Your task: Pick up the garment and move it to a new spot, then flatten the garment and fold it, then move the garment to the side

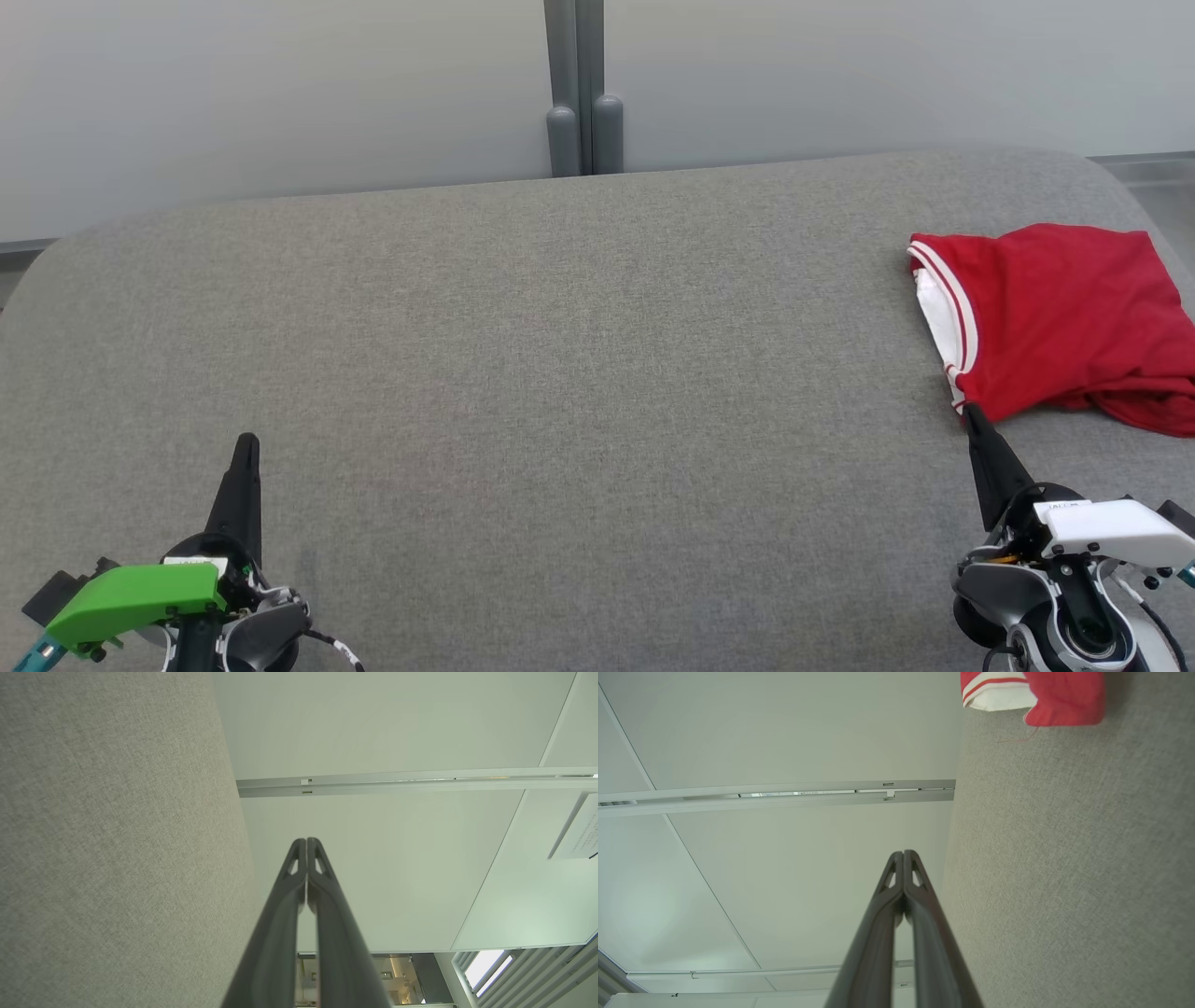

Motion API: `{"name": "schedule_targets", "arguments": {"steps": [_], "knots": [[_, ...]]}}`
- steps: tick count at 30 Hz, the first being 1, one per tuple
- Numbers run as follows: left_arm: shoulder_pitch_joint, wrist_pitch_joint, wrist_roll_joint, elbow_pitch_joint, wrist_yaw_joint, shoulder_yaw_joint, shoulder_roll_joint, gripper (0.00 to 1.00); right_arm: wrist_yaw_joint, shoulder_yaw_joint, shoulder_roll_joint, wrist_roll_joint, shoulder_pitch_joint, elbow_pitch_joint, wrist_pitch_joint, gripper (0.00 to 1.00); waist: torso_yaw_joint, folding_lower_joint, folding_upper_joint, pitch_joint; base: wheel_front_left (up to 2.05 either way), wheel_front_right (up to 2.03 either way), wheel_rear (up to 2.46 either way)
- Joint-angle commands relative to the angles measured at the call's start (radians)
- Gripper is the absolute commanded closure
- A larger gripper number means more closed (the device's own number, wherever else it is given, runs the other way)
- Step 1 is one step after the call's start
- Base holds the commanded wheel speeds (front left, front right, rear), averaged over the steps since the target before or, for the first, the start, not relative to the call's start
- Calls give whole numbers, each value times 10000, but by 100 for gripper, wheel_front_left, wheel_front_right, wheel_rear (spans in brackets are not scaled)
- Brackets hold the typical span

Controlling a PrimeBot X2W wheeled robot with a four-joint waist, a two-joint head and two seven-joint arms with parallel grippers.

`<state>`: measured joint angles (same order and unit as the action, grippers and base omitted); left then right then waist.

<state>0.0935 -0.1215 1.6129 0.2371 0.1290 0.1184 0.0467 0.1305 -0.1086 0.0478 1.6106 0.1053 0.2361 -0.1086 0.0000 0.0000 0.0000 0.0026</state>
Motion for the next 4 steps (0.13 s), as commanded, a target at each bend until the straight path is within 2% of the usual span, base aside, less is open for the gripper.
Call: {"name": "schedule_targets", "arguments": {"steps": [1, 4], "knots": [[141, 16, 13, -22, 50, 18, 66, 100, 4, -17, 45, 73, -113, -38, -46, 100, 0, 0, 0, 0, 0, 0, 0], [141, 16, 13, -22, 51, 18, 66, 100, 4, -17, 45, 73, -113, -38, -46, 100, 0, 0, 0, 0, 0, 0, 0]]}}
